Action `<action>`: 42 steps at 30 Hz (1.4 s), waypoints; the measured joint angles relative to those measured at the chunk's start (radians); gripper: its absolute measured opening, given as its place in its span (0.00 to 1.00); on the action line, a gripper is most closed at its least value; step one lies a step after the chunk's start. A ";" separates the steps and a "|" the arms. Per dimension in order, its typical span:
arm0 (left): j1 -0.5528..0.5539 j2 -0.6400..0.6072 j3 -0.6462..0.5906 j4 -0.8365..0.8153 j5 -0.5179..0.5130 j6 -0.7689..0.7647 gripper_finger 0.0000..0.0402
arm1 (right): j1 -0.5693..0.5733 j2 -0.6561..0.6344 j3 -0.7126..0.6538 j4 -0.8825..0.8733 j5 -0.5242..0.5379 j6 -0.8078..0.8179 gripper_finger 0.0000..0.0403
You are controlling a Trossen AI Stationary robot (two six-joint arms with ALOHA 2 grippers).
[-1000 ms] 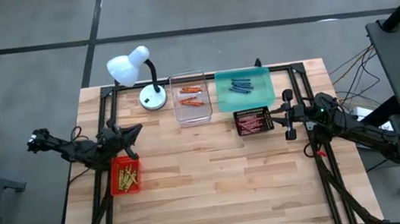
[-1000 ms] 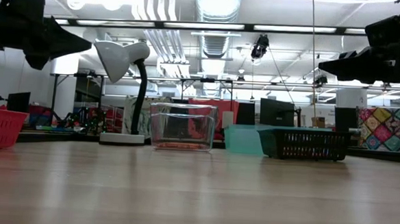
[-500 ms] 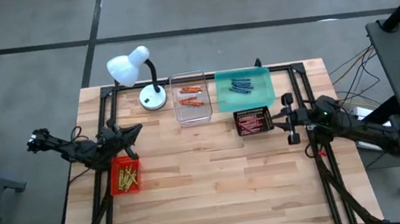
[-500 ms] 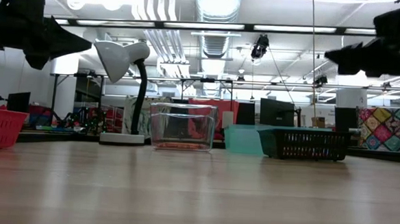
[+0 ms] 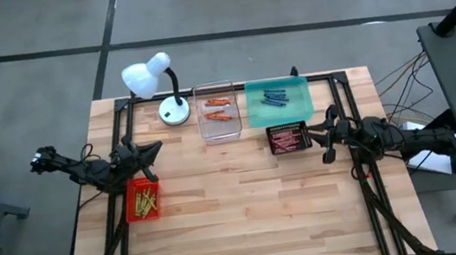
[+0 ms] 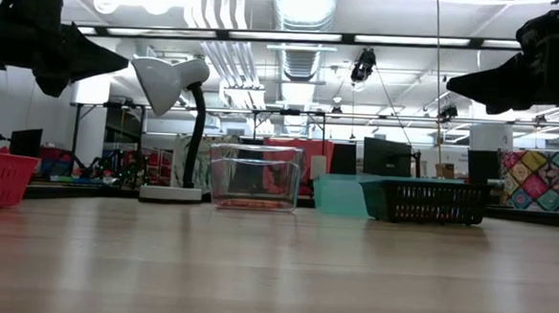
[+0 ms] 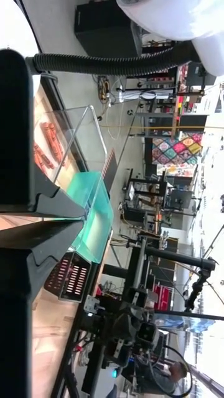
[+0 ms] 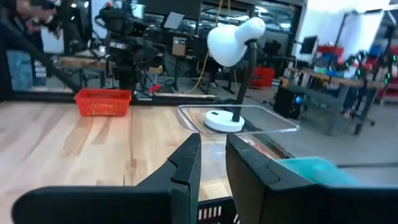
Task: Sort crayons
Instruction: Return to Home Position
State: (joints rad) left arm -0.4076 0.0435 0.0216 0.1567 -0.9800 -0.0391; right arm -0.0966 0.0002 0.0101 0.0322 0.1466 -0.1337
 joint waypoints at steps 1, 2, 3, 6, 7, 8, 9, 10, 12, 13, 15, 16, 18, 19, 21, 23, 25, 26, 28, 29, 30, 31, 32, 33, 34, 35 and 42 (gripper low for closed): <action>0.000 0.001 0.000 -0.001 0.000 0.000 0.00 | -0.004 0.000 0.000 0.000 0.001 0.014 0.16; 0.000 0.001 0.000 -0.002 0.001 0.000 0.00 | -0.004 0.000 0.000 0.000 0.002 0.019 0.16; 0.000 0.001 0.000 -0.001 0.001 0.000 0.00 | -0.004 0.000 0.000 -0.001 0.002 0.020 0.16; 0.000 0.002 0.000 -0.002 0.001 0.000 0.00 | -0.001 0.000 0.000 -0.001 0.005 0.052 0.16; 0.000 0.001 0.000 -0.001 0.001 0.000 0.00 | 0.001 0.000 0.000 -0.001 0.009 0.077 0.16; 0.000 0.001 0.000 0.000 0.001 0.000 0.00 | 0.000 0.000 0.000 -0.001 0.010 0.107 0.16; 0.000 0.001 0.000 -0.001 0.001 0.000 0.00 | 0.000 0.000 0.000 -0.001 0.010 0.136 0.16; 0.000 0.001 0.000 -0.001 0.001 0.000 0.00 | -0.004 0.000 0.000 -0.001 0.006 0.146 0.16; 0.000 0.001 0.000 -0.001 0.001 0.000 0.00 | -0.023 0.000 0.000 -0.008 -0.030 0.111 0.16; 0.000 0.001 0.000 -0.001 0.001 0.000 0.00 | -0.034 0.000 0.000 -0.013 -0.058 0.075 0.16; 0.000 0.001 0.000 -0.001 0.001 0.000 0.00 | -0.057 0.000 0.000 -0.020 -0.099 0.014 0.16; 0.000 0.001 0.000 -0.001 0.001 0.000 0.00 | -0.068 0.000 0.000 -0.019 -0.102 0.006 0.16; 0.000 0.001 0.000 -0.001 0.002 0.000 0.00 | -0.090 0.000 0.000 -0.019 -0.101 0.005 0.16; 0.000 0.001 0.000 -0.001 0.002 0.000 0.00 | -0.096 0.000 0.000 -0.019 -0.101 0.003 0.16; 0.000 0.001 0.000 -0.001 0.002 0.000 0.00 | -0.104 0.000 0.000 -0.020 -0.105 -0.016 0.16; 0.000 0.001 0.000 -0.001 0.002 0.000 0.00 | -0.113 0.000 0.000 -0.022 -0.125 -0.047 0.16; 0.000 0.001 0.000 -0.001 0.002 0.000 0.00 | -0.115 0.000 0.000 -0.019 -0.124 -0.107 0.16; 0.000 0.001 0.000 -0.001 0.002 0.000 0.00 | -0.115 0.000 -0.001 -0.016 -0.123 -0.133 0.16; 0.000 0.001 0.000 -0.001 0.002 0.000 0.00 | -0.114 0.000 -0.001 -0.009 -0.121 -0.170 0.16; 0.000 0.001 0.000 -0.001 0.002 0.000 0.00 | -0.114 0.002 -0.001 -0.009 -0.121 -0.177 0.16; 0.000 0.001 0.000 -0.001 0.002 0.000 0.00 | -0.113 0.003 0.000 -0.009 -0.121 -0.181 0.16; 0.000 0.001 0.000 -0.001 0.002 0.000 0.00 | -0.113 0.005 0.000 -0.008 -0.121 -0.181 0.16; 0.000 0.001 0.000 -0.001 0.002 0.000 0.00 | -0.113 0.007 0.000 -0.008 -0.121 -0.179 0.16; 0.000 0.001 0.000 -0.001 0.002 0.000 0.00 | -0.113 0.009 0.000 -0.007 -0.121 -0.174 0.16; 0.000 0.001 0.000 -0.001 0.002 0.000 0.00 | -0.113 0.009 0.000 -0.006 -0.121 -0.172 0.16; 0.000 0.001 0.000 -0.001 0.002 0.000 0.00 | -0.113 0.009 0.000 -0.006 -0.121 -0.167 0.16; 0.000 0.001 0.000 -0.001 0.002 0.000 0.00 | -0.113 0.009 0.000 -0.004 -0.121 -0.155 0.16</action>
State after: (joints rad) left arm -0.4076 0.0444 0.0216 0.1558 -0.9783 -0.0391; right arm -0.2096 0.0093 0.0101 0.0283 0.0257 -0.2883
